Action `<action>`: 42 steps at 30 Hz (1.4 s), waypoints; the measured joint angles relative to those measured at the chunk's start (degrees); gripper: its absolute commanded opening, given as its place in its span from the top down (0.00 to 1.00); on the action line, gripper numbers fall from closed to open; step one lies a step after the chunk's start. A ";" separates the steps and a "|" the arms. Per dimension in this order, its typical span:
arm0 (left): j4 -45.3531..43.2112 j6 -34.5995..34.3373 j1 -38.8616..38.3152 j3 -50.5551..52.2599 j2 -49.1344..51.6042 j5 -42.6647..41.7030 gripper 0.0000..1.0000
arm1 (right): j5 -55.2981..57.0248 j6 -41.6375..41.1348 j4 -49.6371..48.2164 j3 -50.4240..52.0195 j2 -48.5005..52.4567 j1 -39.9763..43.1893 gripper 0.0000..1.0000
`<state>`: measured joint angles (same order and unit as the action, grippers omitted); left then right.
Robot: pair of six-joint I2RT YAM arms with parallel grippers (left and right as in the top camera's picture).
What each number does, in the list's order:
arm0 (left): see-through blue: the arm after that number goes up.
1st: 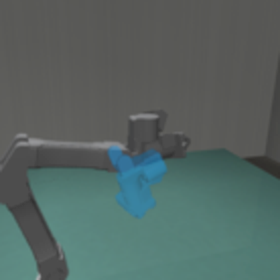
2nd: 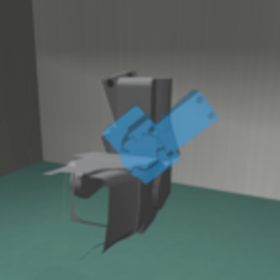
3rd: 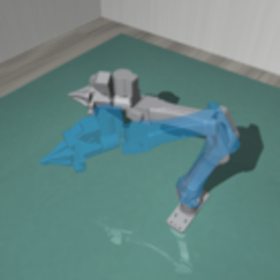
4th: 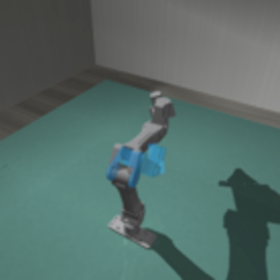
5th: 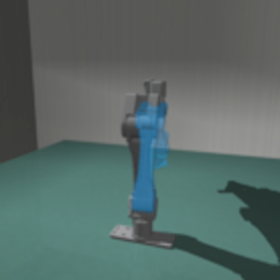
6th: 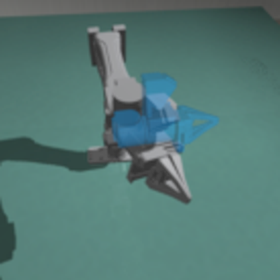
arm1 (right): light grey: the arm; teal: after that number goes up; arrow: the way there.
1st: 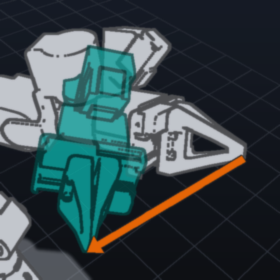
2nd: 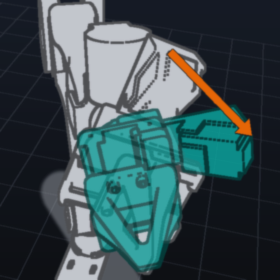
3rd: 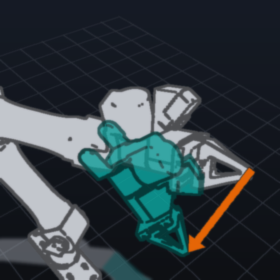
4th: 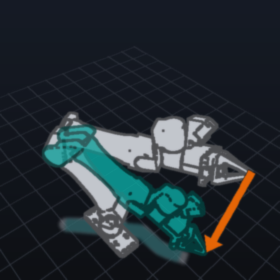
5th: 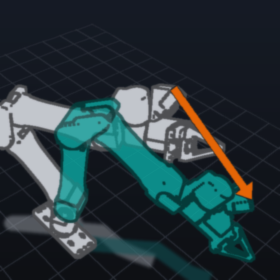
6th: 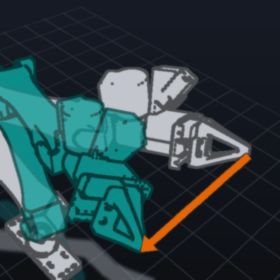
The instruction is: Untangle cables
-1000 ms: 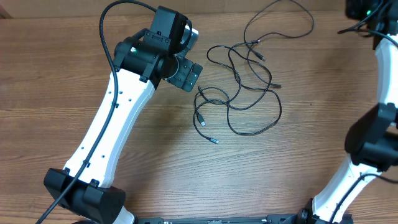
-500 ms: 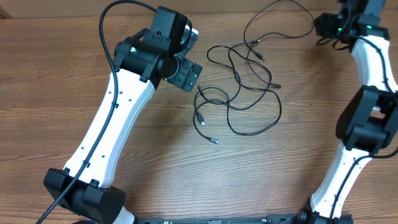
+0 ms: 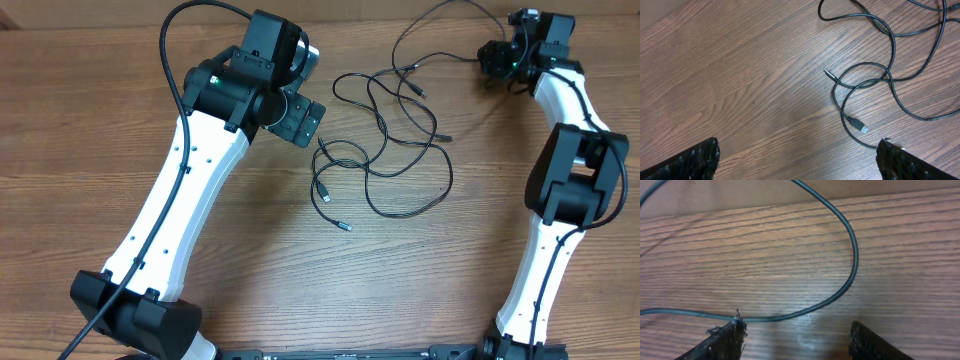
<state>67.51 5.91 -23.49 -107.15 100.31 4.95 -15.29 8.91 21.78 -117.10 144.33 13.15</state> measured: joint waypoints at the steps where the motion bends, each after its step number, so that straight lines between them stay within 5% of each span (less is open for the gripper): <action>1: 0.02 0.00 0.00 0.00 0.00 0.00 0.01 | 0.35 -0.07 -0.39 0.00 0.20 0.00 0.32; 25: 0.00 0.00 0.00 0.00 0.00 0.00 0.00 | 4.39 0.15 -11.17 0.00 5.11 0.33 0.26; 42: 0.00 0.00 0.00 0.00 0.00 0.00 0.01 | 7.85 0.11 -12.20 0.00 5.33 0.74 0.40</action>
<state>67.51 5.91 -23.49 -107.15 100.31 4.95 -7.44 9.02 9.58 -117.10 149.67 13.89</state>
